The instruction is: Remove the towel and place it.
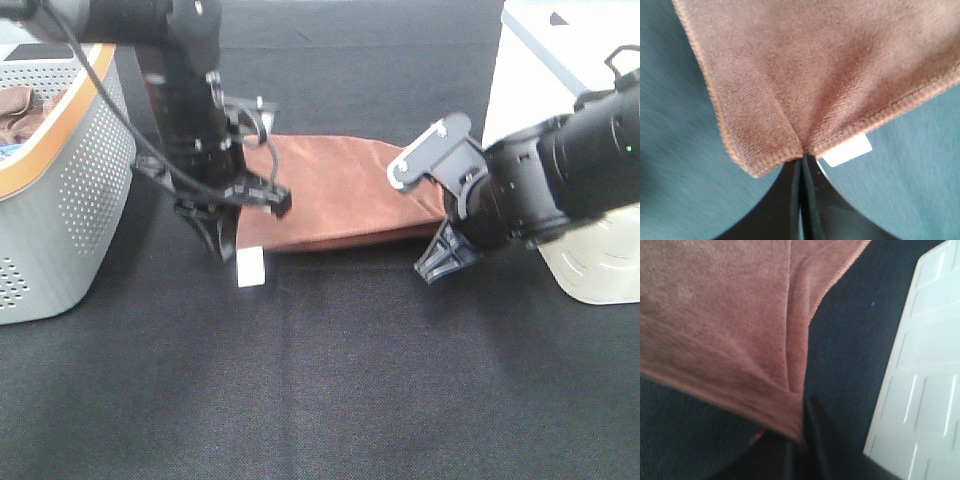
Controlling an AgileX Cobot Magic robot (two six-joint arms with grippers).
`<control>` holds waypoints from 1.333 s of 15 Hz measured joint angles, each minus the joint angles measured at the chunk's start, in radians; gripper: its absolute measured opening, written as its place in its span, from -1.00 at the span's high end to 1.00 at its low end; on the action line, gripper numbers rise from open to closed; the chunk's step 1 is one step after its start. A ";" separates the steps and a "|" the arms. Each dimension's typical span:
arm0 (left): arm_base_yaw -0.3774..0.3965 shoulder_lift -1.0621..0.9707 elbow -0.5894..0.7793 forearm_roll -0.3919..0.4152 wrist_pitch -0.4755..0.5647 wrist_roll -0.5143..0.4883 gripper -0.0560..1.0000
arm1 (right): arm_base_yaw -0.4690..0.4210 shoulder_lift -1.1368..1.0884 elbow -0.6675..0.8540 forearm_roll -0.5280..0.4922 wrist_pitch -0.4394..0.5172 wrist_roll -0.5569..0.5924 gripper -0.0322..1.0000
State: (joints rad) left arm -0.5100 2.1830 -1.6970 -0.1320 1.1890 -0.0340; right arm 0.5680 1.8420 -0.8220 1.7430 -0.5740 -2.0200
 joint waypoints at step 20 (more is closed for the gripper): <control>-0.011 -0.350 0.018 0.034 0.020 -0.011 -0.48 | 0.397 -0.263 -0.003 0.010 -0.122 0.218 -0.31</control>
State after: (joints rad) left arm -0.5210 1.8330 -1.6790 -0.0980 1.2090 -0.0450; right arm 0.9650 1.5790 -0.8250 1.7530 -0.6960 -1.8020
